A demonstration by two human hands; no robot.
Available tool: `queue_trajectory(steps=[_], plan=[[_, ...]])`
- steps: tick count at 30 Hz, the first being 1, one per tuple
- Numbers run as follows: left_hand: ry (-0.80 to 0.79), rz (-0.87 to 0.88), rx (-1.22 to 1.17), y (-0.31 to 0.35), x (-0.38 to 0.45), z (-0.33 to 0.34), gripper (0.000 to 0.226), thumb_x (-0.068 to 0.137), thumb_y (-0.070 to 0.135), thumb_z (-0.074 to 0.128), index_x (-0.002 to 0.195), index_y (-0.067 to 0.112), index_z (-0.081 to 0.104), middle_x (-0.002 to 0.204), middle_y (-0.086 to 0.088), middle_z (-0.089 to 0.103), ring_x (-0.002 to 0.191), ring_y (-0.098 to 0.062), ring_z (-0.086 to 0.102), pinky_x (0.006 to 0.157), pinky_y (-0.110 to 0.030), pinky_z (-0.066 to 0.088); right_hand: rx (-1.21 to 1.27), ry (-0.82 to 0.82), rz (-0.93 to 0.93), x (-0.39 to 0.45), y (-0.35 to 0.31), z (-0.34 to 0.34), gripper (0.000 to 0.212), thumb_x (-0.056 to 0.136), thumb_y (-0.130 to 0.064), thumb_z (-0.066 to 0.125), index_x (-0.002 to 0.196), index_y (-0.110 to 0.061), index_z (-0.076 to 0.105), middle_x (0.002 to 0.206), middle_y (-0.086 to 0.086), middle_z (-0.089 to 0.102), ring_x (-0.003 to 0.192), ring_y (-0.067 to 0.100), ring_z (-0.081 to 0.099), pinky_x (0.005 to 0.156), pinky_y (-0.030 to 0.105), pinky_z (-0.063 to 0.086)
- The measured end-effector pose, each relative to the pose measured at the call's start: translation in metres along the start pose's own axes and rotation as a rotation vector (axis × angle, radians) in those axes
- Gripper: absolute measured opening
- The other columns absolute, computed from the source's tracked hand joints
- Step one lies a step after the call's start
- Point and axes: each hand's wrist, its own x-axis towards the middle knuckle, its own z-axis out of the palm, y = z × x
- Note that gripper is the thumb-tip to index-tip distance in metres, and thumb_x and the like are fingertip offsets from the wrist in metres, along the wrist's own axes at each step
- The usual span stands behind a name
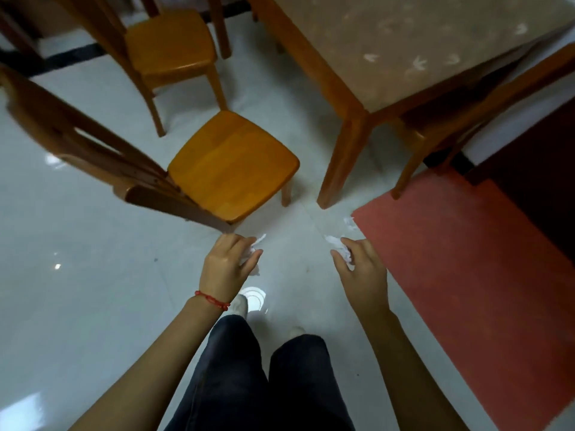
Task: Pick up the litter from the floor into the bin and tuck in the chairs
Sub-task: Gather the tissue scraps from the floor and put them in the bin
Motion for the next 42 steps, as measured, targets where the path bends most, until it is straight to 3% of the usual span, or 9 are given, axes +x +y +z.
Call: queue_trajectory(steps=[4, 7, 12, 18, 22, 25, 37, 42], plan=[[0.107, -0.053, 0.006, -0.016, -0.035, -0.034, 0.059, 0.095, 0.042, 0.036, 0.084, -0.006, 0.068, 0.072, -0.019, 0.064, 0.068, -0.029, 0.055, 0.056, -0.031, 0.049, 0.005, -0.064, -0.151, -0.010, -0.029, 0.016, 0.024, 0.080, -0.005, 0.069, 0.102, 0.003, 0.066, 0.086, 0.018, 0.063, 0.074, 0.027, 0.060, 0.067, 0.026, 0.047], [0.196, -0.123, 0.046, -0.037, -0.064, -0.060, 0.051, 0.091, 0.038, 0.044, 0.085, -0.006, 0.068, 0.071, -0.018, 0.063, 0.073, -0.019, 0.044, 0.060, -0.029, 0.044, 0.021, -0.126, -0.235, -0.019, -0.059, 0.037, 0.025, 0.080, -0.005, 0.069, 0.103, 0.003, 0.065, 0.087, 0.018, 0.063, 0.074, 0.027, 0.060, 0.066, 0.026, 0.046], [0.324, -0.256, 0.116, -0.087, -0.120, -0.105, 0.033, 0.081, 0.024, 0.055, 0.082, -0.006, 0.069, 0.069, -0.017, 0.063, 0.073, -0.019, 0.044, 0.065, -0.028, 0.040, 0.014, -0.206, -0.423, -0.044, -0.123, 0.088, 0.024, 0.076, -0.001, 0.072, 0.098, 0.004, 0.066, 0.081, 0.020, 0.062, 0.067, 0.029, 0.059, 0.061, 0.027, 0.047], [0.357, -0.376, 0.214, -0.162, -0.205, -0.175, 0.020, 0.073, 0.013, 0.068, 0.079, -0.007, 0.069, 0.068, -0.017, 0.063, 0.062, -0.031, 0.059, 0.059, -0.032, 0.049, 0.003, -0.269, -0.571, -0.090, -0.211, 0.164, 0.021, 0.073, 0.000, 0.074, 0.092, 0.002, 0.067, 0.077, 0.016, 0.062, 0.063, 0.027, 0.057, 0.058, 0.022, 0.042], [0.384, -0.471, 0.252, -0.209, -0.251, -0.218, 0.019, 0.064, -0.003, 0.079, 0.079, -0.007, 0.068, 0.067, -0.017, 0.063, 0.061, -0.032, 0.060, 0.063, -0.028, 0.042, 0.025, -0.346, -0.647, -0.114, -0.263, 0.210, 0.020, 0.074, -0.002, 0.073, 0.093, 0.001, 0.067, 0.080, 0.017, 0.063, 0.066, 0.028, 0.059, 0.060, 0.022, 0.042], [0.414, -0.518, 0.274, -0.237, -0.272, -0.246, 0.016, 0.066, -0.002, 0.076, 0.079, -0.007, 0.068, 0.067, -0.017, 0.063, 0.060, -0.031, 0.060, 0.059, -0.031, 0.047, 0.047, -0.373, -0.700, -0.122, -0.298, 0.237, 0.020, 0.074, -0.001, 0.073, 0.093, 0.002, 0.066, 0.080, 0.017, 0.063, 0.068, 0.029, 0.059, 0.059, 0.025, 0.045], [0.503, -0.661, 0.329, -0.349, -0.243, -0.296, 0.013, 0.069, 0.006, 0.070, 0.077, -0.004, 0.069, 0.066, -0.015, 0.063, 0.063, -0.029, 0.058, 0.056, -0.030, 0.046, 0.062, -0.510, -0.834, -0.058, -0.396, 0.346, 0.021, 0.078, -0.002, 0.070, 0.097, 0.004, 0.065, 0.083, 0.020, 0.061, 0.069, 0.031, 0.059, 0.056, 0.037, 0.053], [0.493, -0.685, 0.316, -0.405, -0.190, -0.322, 0.019, 0.063, -0.004, 0.080, 0.078, -0.006, 0.069, 0.067, -0.017, 0.063, 0.061, -0.033, 0.060, 0.056, -0.032, 0.050, 0.088, -0.509, -0.853, 0.000, -0.450, 0.392, 0.019, 0.075, 0.001, 0.071, 0.093, 0.005, 0.066, 0.081, 0.020, 0.062, 0.068, 0.031, 0.060, 0.058, 0.032, 0.052]])
